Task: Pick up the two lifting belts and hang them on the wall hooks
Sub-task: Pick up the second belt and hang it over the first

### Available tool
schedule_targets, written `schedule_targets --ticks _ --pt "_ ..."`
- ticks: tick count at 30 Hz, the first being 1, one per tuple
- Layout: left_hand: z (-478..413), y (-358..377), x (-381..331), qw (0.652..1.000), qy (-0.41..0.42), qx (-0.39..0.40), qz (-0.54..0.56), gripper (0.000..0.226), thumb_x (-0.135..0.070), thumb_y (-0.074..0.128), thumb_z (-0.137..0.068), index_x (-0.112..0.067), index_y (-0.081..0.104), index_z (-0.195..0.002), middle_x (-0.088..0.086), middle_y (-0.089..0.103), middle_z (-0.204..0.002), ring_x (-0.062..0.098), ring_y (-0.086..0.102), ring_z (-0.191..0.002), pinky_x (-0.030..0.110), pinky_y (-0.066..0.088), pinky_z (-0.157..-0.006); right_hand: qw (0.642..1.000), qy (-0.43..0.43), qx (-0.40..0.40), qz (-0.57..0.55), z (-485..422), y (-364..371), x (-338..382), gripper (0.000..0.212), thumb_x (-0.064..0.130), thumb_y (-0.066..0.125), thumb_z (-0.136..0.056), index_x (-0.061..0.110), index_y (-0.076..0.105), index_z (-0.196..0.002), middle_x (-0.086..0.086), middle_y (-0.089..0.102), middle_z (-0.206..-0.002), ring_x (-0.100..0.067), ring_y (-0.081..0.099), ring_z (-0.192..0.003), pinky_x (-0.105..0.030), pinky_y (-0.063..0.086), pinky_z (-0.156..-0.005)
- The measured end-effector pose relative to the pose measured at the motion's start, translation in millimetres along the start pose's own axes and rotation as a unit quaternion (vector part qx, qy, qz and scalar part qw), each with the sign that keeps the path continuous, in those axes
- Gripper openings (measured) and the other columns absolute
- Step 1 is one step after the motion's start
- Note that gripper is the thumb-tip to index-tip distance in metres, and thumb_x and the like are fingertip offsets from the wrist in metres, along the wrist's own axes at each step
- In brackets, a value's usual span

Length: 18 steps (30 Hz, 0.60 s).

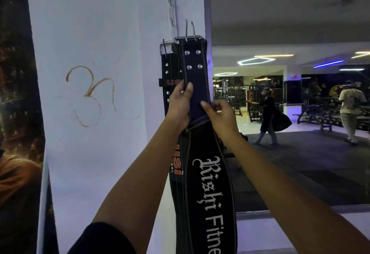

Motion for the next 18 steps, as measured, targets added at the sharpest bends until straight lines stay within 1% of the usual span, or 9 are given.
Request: schedule_targets --ticks 3,6,7,9,10,12,14,16,18 --pt "2 4 6 0.999 -0.030 -0.012 -0.002 0.040 -0.019 0.045 -0.098 -0.008 0.044 -0.137 0.014 0.059 -0.130 0.025 0.061 -0.113 0.040 0.051 -0.096 1.000 -0.009 0.000 0.001 -20 3 22 0.037 0.034 0.064 -0.085 0.001 0.060 -0.099 -0.014 0.067 -0.096 -0.031 0.065 -0.091 -0.042 0.055 -0.080" --pt "2 7 11 0.999 -0.040 -0.011 -0.009 0.040 -0.019 0.046 -0.098 -0.011 0.045 -0.137 0.013 0.058 -0.131 0.026 0.059 -0.115 0.042 0.049 -0.099 0.999 0.037 -0.021 -0.011 -40 6 39 0.044 0.036 0.067 -0.081 -0.003 0.062 -0.101 -0.021 0.069 -0.101 -0.034 0.067 -0.093 -0.044 0.055 -0.083" --pt "2 7 12 0.999 -0.040 -0.006 -0.014 0.038 -0.019 0.045 -0.098 -0.012 0.047 -0.135 0.013 0.060 -0.128 0.026 0.060 -0.114 0.043 0.049 -0.098 0.998 0.060 -0.016 -0.033 -46 6 43 0.040 0.034 0.069 -0.080 -0.002 0.063 -0.096 -0.020 0.069 -0.099 -0.033 0.067 -0.091 -0.042 0.055 -0.082" --pt "1 6 9 0.999 -0.039 0.007 -0.031 0.029 -0.012 0.043 -0.098 -0.010 0.054 -0.124 0.011 0.065 -0.112 0.025 0.064 -0.099 0.041 0.054 -0.087 0.990 0.101 -0.001 -0.102 -56 6 53 0.020 0.021 0.068 -0.083 0.003 0.060 -0.077 -0.014 0.067 -0.082 -0.028 0.064 -0.076 -0.036 0.055 -0.074" --pt "0 6 5 0.999 -0.042 0.013 -0.032 0.027 -0.006 0.041 -0.096 -0.009 0.057 -0.118 0.009 0.067 -0.102 0.023 0.065 -0.090 0.037 0.056 -0.078 0.983 0.121 0.001 -0.140 -59 6 56 0.018 0.013 0.066 -0.084 0.007 0.057 -0.070 -0.011 0.063 -0.075 -0.025 0.062 -0.069 -0.035 0.054 -0.071" --pt "-7 6 -6 0.998 -0.047 0.008 -0.040 0.033 0.007 0.039 -0.087 -0.005 0.061 -0.107 0.009 0.067 -0.088 0.022 0.064 -0.077 0.030 0.055 -0.065 0.972 0.152 0.002 -0.180 -60 6 57 0.019 0.001 0.063 -0.083 0.008 0.056 -0.067 -0.009 0.062 -0.072 -0.022 0.060 -0.064 -0.037 0.054 -0.071" --pt "-15 8 -17 0.998 -0.034 -0.008 -0.050 0.031 0.008 0.041 -0.082 0.000 0.063 -0.103 0.012 0.067 -0.085 0.022 0.063 -0.072 0.026 0.054 -0.060 0.972 0.149 0.004 -0.182 -56 10 53 0.009 -0.004 0.062 -0.082 0.004 0.062 -0.085 -0.014 0.067 -0.084 -0.025 0.063 -0.074 -0.040 0.055 -0.076" --pt "-26 9 -23 0.997 -0.015 -0.052 -0.055 0.021 -0.003 0.045 -0.089 0.001 0.061 -0.103 0.012 0.065 -0.088 0.023 0.061 -0.074 0.026 0.051 -0.060 0.973 0.142 0.007 -0.182 -52 17 46 0.035 -0.007 0.060 -0.082 0.003 0.056 -0.115 -0.014 0.065 -0.098 -0.025 0.062 -0.086 -0.039 0.054 -0.080" --pt "-32 12 -23 0.993 -0.016 -0.096 -0.060 0.025 -0.019 0.048 -0.095 -0.001 0.056 -0.110 0.015 0.065 -0.102 0.024 0.058 -0.084 0.030 0.048 -0.065 0.976 0.124 0.010 -0.178 -50 20 41 0.052 -0.005 0.058 -0.085 0.013 0.044 -0.132 -0.008 0.061 -0.102 -0.022 0.060 -0.090 -0.038 0.053 -0.083"
Point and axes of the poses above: each hand's wrist, its own z-axis away from the middle knuckle, its own y-axis out of the palm, x = y × z, the point moved 1 cm from there along -z, towards the middle knuckle
